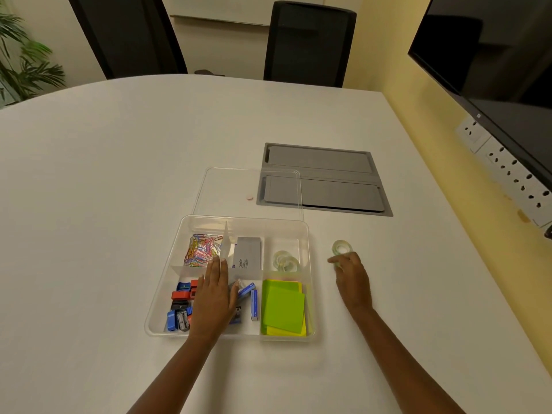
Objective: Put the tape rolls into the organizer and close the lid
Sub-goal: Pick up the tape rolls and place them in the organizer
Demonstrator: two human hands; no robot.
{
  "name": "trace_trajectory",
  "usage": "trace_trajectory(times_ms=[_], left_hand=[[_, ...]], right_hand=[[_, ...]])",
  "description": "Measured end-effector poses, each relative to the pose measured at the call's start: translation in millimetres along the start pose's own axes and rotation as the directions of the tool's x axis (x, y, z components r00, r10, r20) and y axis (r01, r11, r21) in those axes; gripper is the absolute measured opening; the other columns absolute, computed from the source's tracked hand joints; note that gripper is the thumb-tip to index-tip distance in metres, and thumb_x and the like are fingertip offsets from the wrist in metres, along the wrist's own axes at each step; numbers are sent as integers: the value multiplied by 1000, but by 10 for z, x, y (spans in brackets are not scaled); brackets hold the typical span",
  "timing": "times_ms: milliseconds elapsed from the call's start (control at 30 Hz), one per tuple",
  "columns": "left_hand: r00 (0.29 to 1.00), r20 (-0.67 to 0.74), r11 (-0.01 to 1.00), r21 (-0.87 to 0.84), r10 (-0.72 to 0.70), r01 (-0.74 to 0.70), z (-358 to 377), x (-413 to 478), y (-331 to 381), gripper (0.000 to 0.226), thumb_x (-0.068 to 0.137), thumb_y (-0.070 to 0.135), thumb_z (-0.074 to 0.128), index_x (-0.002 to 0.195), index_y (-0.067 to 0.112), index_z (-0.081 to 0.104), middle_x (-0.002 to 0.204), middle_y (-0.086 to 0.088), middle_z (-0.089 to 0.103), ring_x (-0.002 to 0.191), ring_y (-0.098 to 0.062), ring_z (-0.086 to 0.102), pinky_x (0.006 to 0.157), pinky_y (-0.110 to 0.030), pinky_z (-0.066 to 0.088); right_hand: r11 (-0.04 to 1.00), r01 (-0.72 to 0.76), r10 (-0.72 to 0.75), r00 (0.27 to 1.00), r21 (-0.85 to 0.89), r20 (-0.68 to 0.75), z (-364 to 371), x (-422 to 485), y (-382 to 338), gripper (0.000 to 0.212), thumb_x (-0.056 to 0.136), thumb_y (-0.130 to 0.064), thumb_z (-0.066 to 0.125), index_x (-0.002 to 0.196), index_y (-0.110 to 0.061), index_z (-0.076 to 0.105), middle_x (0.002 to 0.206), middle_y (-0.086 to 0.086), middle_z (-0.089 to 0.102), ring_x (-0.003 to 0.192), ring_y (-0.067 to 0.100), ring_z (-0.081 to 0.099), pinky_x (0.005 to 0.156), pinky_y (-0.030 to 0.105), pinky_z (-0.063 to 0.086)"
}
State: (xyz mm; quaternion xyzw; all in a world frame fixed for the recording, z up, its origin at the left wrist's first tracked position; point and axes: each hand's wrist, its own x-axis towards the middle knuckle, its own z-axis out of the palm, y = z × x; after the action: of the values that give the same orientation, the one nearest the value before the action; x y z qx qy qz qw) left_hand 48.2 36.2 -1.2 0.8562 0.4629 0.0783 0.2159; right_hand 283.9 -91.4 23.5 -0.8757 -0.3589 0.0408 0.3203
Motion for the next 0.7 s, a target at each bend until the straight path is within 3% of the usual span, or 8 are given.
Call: trace_trajectory(times_ms=[67,133,233,333,433,567,700], left_hand=[[1000,-7,1000,-12,2,-2,21,14,-14,62,96,37,32,144,11,3,157,-12,6,146,-25,4,118,-37,7],[1000,-11,1000,-17,6,-7,27,18,-20,61,97,34,34,144,11,3,157,-11,5,146,-24,4,118,-35,6],[1000,-14,1000,-14,9,-10,27,13,-20,61,97,34,34,145,11,4,157,-11,6,146,-24,4,118,-36,7],[1000,-11,1000,-17,2,-2,28,20,-24,61,97,34,34,145,11,4,157,-11,6,146,-24,4,118,-36,7],[1000,-10,1000,-20,-1,1,29,22,-29,61,97,33,35,145,11,5,157,-11,7,146,-24,5,118,-36,7],[1000,-25,1000,-20,5,-5,34,19,-38,61,96,33,36,145,11,7,157,-11,10,146,-25,7,117,-36,8],[999,-32,999,-31,11,-12,50,29,-46,61,97,34,34,144,11,5,157,-12,8,146,-25,6,118,-36,7]], right_hand=[[994,93,-91,995,61,-39,29,62,-220,23,84,13,53,95,2,70,107,21,62,100,32,63,85,28,48],[975,200,-200,980,93,-13,85,128,-417,24,84,13,53,95,1,70,104,18,63,98,28,63,83,24,46],[945,325,-327,934,34,145,219,225,-616,25,85,12,52,99,-1,68,109,16,63,99,29,62,85,33,51],[914,402,-360,870,-61,337,344,297,-663,28,83,13,52,104,0,65,115,16,60,102,30,60,85,35,49],[920,378,-309,862,-102,403,380,345,-636,24,87,7,50,106,-1,61,117,15,58,104,29,58,82,33,47],[906,411,-360,874,-99,327,316,388,-556,30,85,10,48,107,-3,63,123,13,57,110,27,56,84,31,48],[940,328,-316,941,-92,124,189,409,-332,30,86,12,46,108,2,64,121,20,58,110,32,58,90,36,50]])
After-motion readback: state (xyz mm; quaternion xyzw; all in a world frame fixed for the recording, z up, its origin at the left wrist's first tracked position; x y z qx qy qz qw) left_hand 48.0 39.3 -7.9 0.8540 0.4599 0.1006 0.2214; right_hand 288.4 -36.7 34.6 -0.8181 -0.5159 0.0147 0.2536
